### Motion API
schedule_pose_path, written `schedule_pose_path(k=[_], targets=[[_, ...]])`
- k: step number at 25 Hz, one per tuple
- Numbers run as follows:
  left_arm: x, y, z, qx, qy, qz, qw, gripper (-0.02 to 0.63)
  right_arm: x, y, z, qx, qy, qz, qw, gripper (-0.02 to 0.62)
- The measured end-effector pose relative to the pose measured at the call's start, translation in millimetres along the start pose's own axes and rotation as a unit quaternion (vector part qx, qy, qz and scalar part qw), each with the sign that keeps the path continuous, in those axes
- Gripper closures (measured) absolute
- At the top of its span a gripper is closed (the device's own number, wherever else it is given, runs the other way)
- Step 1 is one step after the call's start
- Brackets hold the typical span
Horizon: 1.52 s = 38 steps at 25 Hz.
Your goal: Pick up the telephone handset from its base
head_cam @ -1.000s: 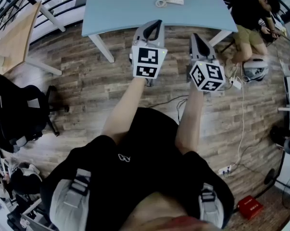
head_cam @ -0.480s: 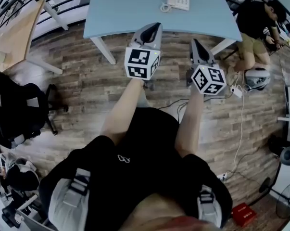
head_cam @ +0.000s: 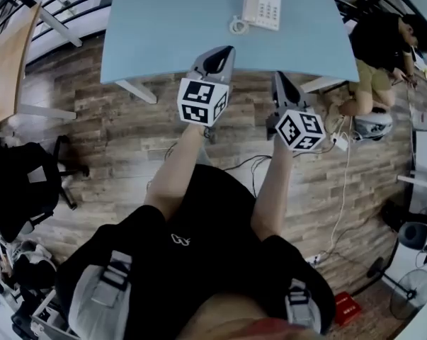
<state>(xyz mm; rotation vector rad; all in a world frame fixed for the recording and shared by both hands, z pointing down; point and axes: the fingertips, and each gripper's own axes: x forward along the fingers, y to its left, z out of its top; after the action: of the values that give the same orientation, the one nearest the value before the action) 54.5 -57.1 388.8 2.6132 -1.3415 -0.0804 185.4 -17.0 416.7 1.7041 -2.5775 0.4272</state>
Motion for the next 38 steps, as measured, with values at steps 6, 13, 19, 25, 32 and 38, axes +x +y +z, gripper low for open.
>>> schedule_pose_path(k=[6, 13, 19, 25, 32, 38], targets=[[92.7, 80.1, -25.1, -0.041, 0.051, 0.012, 0.9978, 0.607, 117.4, -33.3, -16.2, 0.022, 0.066, 0.013, 0.997, 0.598], [173.3, 149.7, -34.3, -0.054, 0.08, 0.003, 0.9953, 0.607, 230.4, -48.0, -21.4, 0.033, 0.1, 0.028, 0.994, 0.597], [211.1, 153.3, -52.2, -0.071, 0.103, -0.021, 0.992, 0.607, 249.0, -83.7, -38.8, 0.053, 0.142, 0.006, 0.988, 0.5], [234.6, 156.1, -73.8, -0.089, 0.124, -0.017, 0.9881, 0.607, 274.7, -134.5, -46.3, 0.065, 0.176, 0.003, 0.982, 0.456], [258.1, 176.7, -94.1, -0.099, 0.144, 0.012, 0.9846, 0.606, 336.1, -163.4, -58.7, 0.101, 0.212, 0.042, 0.971, 0.399], [273.1, 185.7, -98.8, -0.1, 0.15, 0.024, 0.9832, 0.607, 370.5, -176.3, -63.4, 0.104, 0.234, 0.059, 0.965, 0.387]])
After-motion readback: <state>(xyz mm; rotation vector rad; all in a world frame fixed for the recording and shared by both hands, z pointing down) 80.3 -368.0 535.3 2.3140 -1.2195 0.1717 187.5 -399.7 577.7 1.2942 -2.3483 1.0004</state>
